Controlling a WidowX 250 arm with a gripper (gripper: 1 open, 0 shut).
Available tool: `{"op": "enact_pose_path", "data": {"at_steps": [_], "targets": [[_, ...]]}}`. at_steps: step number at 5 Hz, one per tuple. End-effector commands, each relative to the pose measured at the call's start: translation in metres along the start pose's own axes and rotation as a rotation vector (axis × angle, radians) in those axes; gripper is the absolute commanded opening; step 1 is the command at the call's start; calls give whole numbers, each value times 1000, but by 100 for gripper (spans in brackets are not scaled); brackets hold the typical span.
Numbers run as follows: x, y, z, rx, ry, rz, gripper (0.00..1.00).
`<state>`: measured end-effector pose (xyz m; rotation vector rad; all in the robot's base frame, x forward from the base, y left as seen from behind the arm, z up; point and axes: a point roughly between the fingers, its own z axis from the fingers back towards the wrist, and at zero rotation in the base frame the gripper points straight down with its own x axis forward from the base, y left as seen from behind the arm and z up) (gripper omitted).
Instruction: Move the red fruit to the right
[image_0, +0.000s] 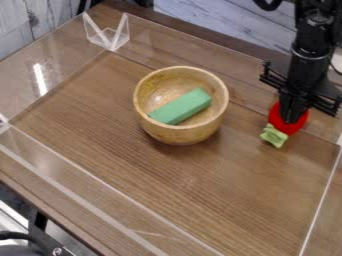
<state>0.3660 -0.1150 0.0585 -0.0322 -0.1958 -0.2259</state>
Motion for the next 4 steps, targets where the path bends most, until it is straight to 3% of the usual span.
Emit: {"op": "enact_pose_path", "data": {"at_steps": [1, 4], "targets": [[12, -5, 29, 9, -103, -24, 0], [16, -10, 41, 41, -184, -55, 0]]}}
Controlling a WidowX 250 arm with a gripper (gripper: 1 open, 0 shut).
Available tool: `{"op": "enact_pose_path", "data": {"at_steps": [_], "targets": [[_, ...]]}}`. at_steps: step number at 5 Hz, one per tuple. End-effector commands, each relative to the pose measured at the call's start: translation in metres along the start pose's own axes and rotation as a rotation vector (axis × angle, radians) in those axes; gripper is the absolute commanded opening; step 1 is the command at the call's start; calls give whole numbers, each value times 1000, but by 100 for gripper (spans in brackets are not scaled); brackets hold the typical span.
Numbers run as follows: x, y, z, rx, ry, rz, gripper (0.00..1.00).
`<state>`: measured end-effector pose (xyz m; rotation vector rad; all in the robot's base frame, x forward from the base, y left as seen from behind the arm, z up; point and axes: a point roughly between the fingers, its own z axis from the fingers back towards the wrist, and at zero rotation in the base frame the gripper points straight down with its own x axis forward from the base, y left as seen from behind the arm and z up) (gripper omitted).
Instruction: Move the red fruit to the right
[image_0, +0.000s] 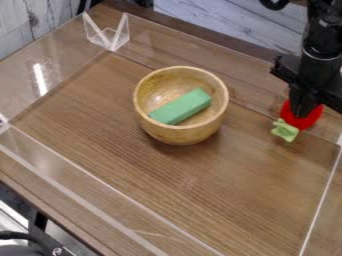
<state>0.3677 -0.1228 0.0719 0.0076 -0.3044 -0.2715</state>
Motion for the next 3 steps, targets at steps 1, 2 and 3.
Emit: {"op": "enact_pose_path", "data": {"at_steps": [1, 2, 3], "targets": [[4, -5, 47, 17, -92, 27, 0], [-11, -14, 60, 20, -88, 65, 0], [-34, -27, 64, 4, -69, 91, 0]]}}
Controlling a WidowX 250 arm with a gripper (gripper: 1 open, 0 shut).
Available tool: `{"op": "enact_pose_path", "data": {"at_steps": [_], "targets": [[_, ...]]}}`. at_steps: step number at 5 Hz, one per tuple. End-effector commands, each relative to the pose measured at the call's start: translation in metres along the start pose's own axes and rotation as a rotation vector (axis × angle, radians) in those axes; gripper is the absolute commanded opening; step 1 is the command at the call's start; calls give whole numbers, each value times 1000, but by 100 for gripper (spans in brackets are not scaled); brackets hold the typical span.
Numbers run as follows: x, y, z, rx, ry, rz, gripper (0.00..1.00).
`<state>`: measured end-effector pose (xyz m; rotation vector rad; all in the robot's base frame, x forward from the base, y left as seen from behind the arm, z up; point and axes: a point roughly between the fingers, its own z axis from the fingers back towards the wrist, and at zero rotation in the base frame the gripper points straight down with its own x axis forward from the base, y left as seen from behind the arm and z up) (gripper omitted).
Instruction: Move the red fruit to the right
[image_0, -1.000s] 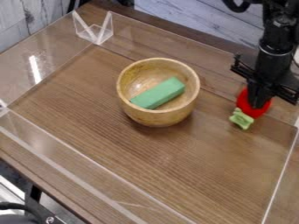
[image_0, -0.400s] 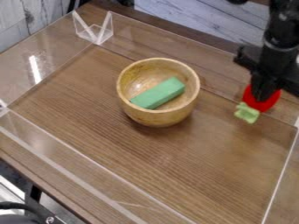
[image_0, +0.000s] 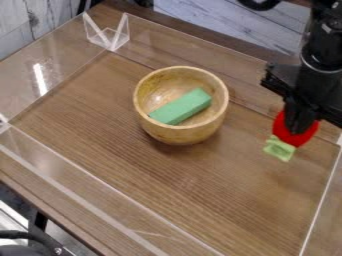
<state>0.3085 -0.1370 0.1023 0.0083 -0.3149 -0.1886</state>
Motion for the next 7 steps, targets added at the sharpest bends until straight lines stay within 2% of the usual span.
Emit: {"op": "enact_pose_path", "data": {"at_steps": [1, 3, 4, 6, 7], "targets": [[-13, -11, 21, -24, -36, 38, 0], [-52, -28, 20, -60, 9, 89, 0], [-62, -31, 11, -76, 37, 111, 0], [-71, -33, -6, -93, 92, 113, 0], [-73, -31, -11, -97, 111, 108, 100]]}}
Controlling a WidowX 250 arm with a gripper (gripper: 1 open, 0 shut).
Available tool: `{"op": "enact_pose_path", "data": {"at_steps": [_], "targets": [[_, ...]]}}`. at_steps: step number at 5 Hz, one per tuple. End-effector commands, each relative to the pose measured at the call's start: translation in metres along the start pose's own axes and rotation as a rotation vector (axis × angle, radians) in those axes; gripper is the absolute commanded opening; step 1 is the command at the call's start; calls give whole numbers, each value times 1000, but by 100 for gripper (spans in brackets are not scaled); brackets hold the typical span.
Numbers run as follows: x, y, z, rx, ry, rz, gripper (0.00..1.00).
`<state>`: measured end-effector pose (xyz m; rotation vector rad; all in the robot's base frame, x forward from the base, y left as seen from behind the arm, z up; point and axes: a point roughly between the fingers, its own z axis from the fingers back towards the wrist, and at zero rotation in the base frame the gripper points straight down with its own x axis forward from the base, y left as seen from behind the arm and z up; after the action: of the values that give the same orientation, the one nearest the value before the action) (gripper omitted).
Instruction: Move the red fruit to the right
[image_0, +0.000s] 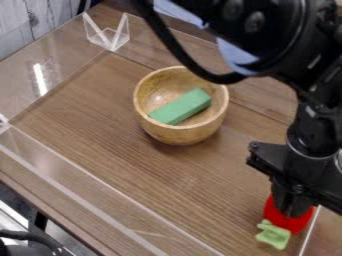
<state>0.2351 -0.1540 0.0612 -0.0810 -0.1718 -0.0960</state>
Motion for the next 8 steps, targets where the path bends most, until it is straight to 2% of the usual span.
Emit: {"op": "enact_pose_path", "data": {"at_steps": [1, 3, 4, 5, 6, 8], "targets": [[4, 1, 4, -7, -5, 1, 100], [6, 2, -1, 3, 25, -15, 100], [7, 3, -2, 7, 32, -19, 0], [8, 3, -1, 18, 37, -27, 0], [8, 3, -1, 24, 47, -31, 100], [9, 2, -2, 35, 60, -40, 100]]}}
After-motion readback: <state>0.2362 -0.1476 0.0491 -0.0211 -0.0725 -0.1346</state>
